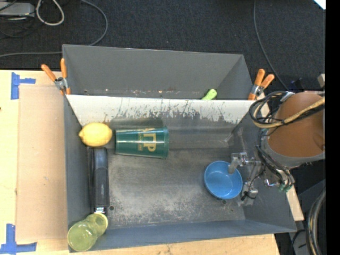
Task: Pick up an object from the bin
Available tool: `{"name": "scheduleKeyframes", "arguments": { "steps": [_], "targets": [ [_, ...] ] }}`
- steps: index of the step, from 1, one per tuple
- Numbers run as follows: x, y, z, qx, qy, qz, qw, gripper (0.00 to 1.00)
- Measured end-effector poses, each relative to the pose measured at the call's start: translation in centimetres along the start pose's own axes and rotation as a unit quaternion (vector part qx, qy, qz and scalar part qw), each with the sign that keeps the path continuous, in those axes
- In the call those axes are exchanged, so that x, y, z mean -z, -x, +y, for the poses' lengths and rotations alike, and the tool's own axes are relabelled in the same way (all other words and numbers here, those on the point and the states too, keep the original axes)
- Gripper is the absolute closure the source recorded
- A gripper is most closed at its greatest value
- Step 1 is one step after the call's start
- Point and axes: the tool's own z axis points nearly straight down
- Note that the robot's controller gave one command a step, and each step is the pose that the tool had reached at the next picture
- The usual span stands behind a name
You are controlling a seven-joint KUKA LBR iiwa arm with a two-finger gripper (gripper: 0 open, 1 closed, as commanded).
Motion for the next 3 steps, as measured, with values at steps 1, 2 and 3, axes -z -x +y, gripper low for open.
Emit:
{"name": "scheduleKeyframes", "arguments": {
  "steps": [1,2,3],
  "targets": [
    [0.0,0.0,0.0,0.000,0.000,0.0000,1.0000,0.00],
    [-7.6,-1.6,1.5,0.031,0.001,0.0041,0.9995,0.00],
    [-7.2,-0.9,2.1,0.047,-0.001,-0.0024,0.9989,0.00]
  ]
}}
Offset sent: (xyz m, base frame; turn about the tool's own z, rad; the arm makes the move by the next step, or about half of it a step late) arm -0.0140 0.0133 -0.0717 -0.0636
